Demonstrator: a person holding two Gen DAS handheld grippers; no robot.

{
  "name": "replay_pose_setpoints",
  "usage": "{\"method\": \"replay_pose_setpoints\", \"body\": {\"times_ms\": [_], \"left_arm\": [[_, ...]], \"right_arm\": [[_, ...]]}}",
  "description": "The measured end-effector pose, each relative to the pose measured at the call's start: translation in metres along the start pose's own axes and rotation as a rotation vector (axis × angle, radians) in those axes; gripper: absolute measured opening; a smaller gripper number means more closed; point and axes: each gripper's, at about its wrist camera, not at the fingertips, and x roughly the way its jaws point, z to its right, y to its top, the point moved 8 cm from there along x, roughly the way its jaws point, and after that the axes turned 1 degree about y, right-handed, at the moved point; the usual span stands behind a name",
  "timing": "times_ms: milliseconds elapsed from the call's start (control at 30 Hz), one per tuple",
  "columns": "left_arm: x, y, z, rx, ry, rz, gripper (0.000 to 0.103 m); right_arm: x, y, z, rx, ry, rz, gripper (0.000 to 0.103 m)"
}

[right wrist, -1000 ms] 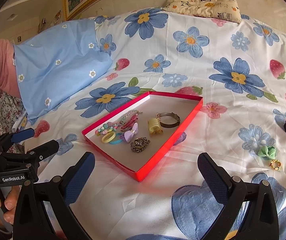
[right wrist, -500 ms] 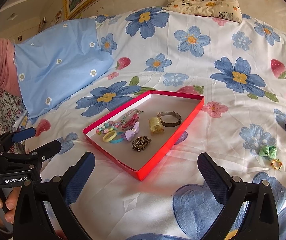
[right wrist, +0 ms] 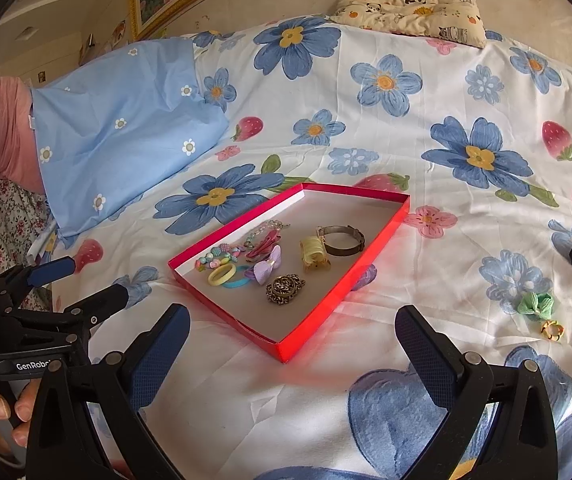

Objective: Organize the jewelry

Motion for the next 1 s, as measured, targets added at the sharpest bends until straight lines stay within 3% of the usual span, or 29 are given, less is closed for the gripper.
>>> {"method": "replay_pose_setpoints", "body": {"times_ms": [1000], "left_arm": [[0.013, 0.005, 0.010, 0.018, -0.002, -0.016, 0.102]], "right_arm": [[0.003, 0.000, 0.008, 0.012, -0.001, -0.017, 0.103]]}}
